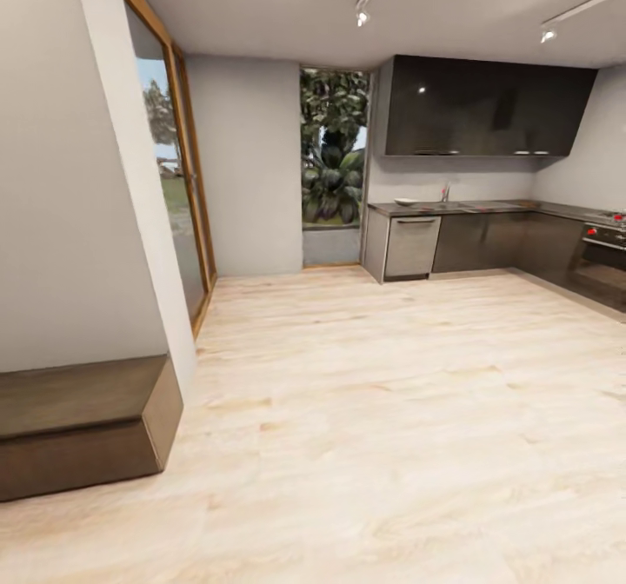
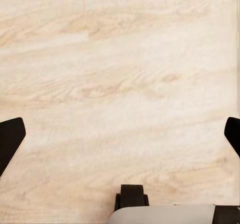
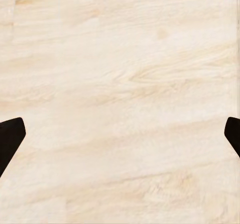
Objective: In the kitchen, take the Vidalia onion out of the sink, dice it on the chopping board with the paring knife, put the diced onion into the bowl on the countertop, then place both the paring knife and the chopping board into the sink.
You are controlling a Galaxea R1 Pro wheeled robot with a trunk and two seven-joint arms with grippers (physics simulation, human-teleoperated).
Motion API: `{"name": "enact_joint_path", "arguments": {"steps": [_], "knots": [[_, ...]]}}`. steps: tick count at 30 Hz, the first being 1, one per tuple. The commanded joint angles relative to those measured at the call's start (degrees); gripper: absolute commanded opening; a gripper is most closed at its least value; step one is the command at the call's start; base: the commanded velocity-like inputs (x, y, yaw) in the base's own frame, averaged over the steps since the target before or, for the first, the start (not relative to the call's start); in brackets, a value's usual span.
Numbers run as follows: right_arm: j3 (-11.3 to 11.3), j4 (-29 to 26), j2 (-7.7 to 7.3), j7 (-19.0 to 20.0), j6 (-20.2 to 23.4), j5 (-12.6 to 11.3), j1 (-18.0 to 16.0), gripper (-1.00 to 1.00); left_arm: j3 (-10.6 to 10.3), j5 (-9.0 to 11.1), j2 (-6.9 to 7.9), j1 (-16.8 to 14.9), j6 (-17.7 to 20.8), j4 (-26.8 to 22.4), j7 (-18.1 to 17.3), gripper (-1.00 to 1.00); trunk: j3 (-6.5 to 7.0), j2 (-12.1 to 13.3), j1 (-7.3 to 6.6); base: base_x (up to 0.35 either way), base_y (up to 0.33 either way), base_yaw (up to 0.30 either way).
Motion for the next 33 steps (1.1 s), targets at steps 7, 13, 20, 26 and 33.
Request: {"name": "enact_joint_path", "arguments": {"steps": [7, 13, 20, 26, 33], "knots": [[-0.02, 0.01, 0.01, -0.04, -0.15, -0.02, -0.03, 1.0, 0.05, 0.03, 0.0, 0.02, -0.04, -0.05, -0.01, 1.0, -0.05, -0.02, 0.04, 0.344, 0.0, -0.218], [-0.01, 0.02, 0.01, -0.04, -0.15, -0.04, -0.03, 1.0, 0.05, 0.03, 0.0, 0.01, -0.04, -0.05, -0.01, 1.0, -0.05, -0.02, 0.04, 0.344, 0.0, -0.229], [-0.01, 0.01, 0.01, -0.04, -0.15, -0.05, -0.03, 1.0, 0.05, 0.03, 0.0, 0.01, -0.04, -0.05, -0.01, 1.0, -0.05, -0.02, 0.04, 0.344, 0.0, -0.23], [0.0, 0.04, 0.01, -0.04, -0.15, -0.03, -0.03, 1.0, 0.05, 0.03, 0.0, 0.01, -0.04, -0.05, -0.01, 1.0, -0.05, -0.02, 0.04, 0.344, 0.0, -0.229], [0.02, 0.05, 0.01, -0.04, -0.15, -0.02, -0.03, 1.0, 0.05, 0.03, 0.0, 0.01, -0.04, -0.05, -0.01, 1.0, -0.05, -0.02, 0.04, 0.344, 0.0, -0.131]]}}
